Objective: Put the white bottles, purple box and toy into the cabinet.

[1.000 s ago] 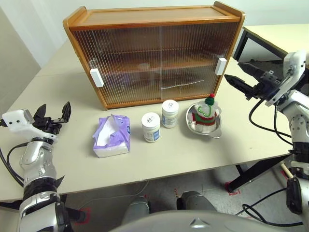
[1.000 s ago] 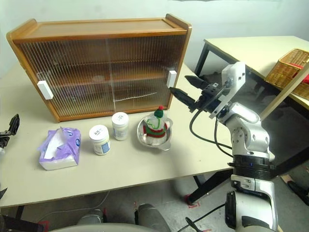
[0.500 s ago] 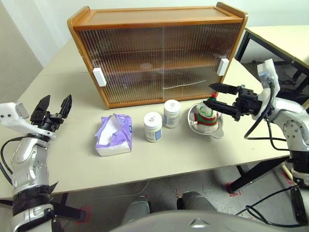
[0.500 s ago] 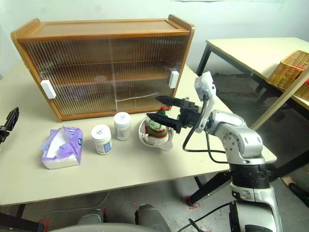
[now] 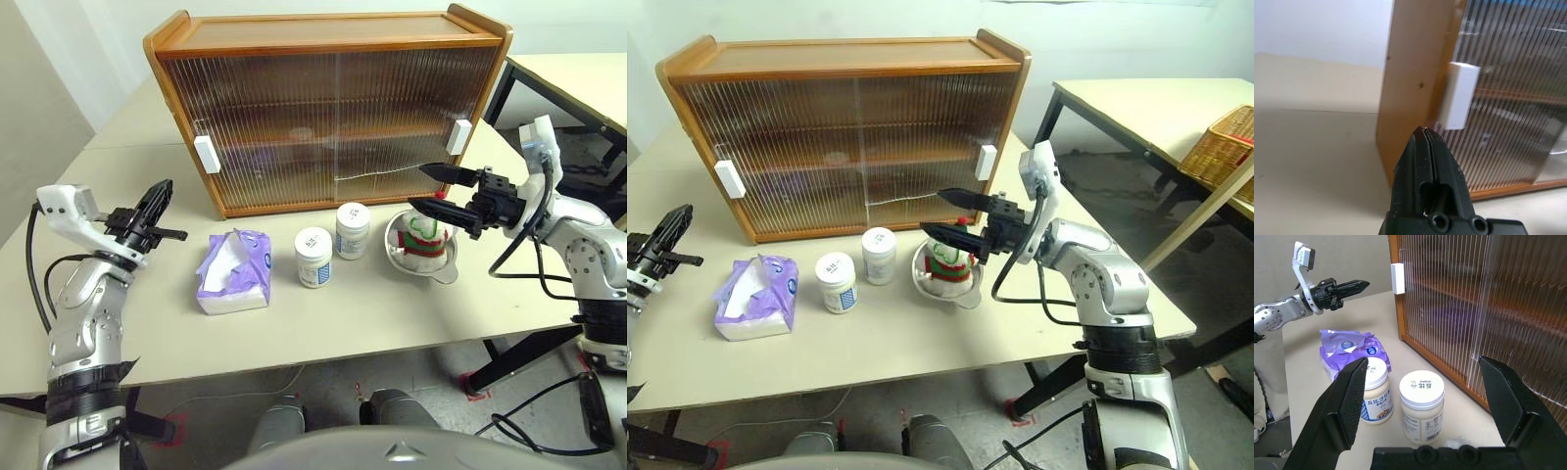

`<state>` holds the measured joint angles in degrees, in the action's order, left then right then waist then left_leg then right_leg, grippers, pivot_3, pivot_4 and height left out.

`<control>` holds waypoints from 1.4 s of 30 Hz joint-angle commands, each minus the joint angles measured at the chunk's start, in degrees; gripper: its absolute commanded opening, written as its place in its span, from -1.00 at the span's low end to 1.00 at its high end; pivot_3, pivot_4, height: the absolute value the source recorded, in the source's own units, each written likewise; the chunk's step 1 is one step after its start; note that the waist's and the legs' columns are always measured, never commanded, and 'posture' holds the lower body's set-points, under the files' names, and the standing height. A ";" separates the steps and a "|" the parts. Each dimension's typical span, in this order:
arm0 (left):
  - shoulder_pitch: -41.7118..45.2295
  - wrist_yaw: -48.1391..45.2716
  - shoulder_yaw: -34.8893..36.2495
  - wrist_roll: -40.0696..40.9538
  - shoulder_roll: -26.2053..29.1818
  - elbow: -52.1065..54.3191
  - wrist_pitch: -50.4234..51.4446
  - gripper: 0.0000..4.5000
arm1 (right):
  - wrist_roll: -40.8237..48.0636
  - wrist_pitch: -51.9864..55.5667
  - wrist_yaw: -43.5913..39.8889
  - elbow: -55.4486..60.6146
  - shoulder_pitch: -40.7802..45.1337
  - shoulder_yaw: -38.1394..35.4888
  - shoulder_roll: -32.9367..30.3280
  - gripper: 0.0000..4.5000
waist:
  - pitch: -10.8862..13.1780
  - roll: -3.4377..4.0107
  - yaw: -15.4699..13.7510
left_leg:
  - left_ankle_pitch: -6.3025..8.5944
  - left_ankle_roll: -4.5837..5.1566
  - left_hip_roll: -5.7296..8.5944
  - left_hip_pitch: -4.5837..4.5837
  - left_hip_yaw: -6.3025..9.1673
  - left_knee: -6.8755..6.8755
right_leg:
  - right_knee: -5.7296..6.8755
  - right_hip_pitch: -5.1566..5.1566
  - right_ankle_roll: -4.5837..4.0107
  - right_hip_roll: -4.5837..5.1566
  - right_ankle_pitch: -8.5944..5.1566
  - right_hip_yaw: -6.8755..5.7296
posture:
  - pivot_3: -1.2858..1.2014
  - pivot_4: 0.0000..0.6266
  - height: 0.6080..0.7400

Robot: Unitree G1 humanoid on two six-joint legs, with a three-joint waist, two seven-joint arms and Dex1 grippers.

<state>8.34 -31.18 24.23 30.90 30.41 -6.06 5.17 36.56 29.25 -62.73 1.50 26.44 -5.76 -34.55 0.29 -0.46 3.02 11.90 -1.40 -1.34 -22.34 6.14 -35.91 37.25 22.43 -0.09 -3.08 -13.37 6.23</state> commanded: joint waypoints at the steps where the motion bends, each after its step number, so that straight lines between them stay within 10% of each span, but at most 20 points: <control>1: 2.57 -0.68 -1.65 -1.31 -0.10 -1.28 0.48 -0.98 | -0.03 -0.97 0.14 -0.67 0.47 -0.68 0.34 1.00 | 0.00 0.00 -0.01 | 0.00 0.00 -0.01 0.00 0.00 0.00 | 0.00 0.00 0.00 -0.02 0.00 0.00 | -0.03 -1.00 1.00; 42: 23.84 -11.79 -9.23 -7.82 -2.14 -24.47 -6.20 -0.98 | 1.56 -0.60 4.94 3.51 -0.30 -2.77 0.95 1.00 | 0.00 -0.01 1.14 | -0.04 0.17 0.01 -0.09 -0.06 -0.36 | -0.01 -0.13 0.15 -0.04 0.06 -0.31 | -0.10 -1.00 1.00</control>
<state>30.85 -41.79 16.37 24.12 28.62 -29.44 -0.85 37.51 28.12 -58.10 4.07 26.11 -7.95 -33.39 0.29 -0.47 4.16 11.86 -1.23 -1.33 -22.44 6.09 -36.29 37.24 22.30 0.08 -3.12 -13.31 5.89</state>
